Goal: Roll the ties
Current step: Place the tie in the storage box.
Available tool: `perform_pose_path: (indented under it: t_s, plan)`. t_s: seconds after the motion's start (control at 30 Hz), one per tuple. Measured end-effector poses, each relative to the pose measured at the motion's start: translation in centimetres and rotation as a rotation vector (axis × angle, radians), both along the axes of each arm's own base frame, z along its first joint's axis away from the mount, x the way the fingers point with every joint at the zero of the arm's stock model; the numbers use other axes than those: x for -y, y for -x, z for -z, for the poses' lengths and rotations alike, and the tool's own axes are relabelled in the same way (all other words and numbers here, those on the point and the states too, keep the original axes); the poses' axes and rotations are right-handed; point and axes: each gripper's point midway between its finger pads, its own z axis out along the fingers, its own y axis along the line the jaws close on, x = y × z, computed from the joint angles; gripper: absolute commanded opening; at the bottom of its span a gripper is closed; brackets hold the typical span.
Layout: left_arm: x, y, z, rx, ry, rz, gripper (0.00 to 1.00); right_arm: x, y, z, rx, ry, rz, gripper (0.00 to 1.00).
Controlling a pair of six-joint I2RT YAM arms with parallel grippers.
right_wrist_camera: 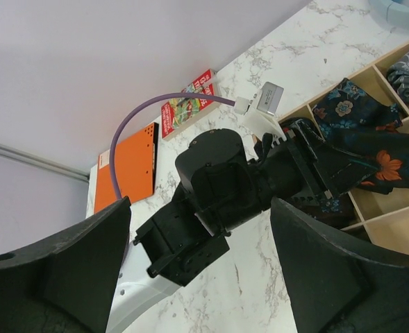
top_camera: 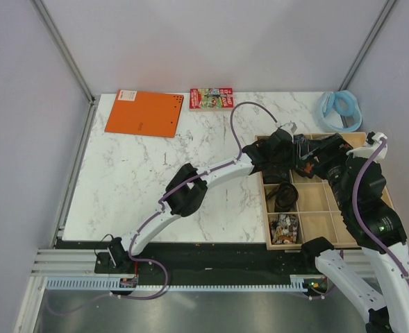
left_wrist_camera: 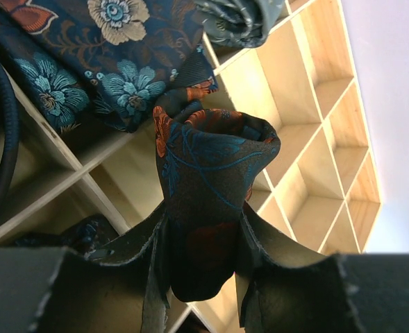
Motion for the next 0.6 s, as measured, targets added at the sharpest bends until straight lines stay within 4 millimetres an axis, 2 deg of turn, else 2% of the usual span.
perform_pose_path:
  t_s: [0.23,0.6]
  plan:
    - [0.3,0.1,1.6,-0.008,-0.015,-0.002,0.02,-0.1,-0.1,0.5,-0.013,0.005,-0.003,0.89]
    - [0.5,0.2,1.7,-0.02,-0.006,0.001,0.07,-0.3,-0.2,0.6,-0.017,0.005,-0.009,0.89]
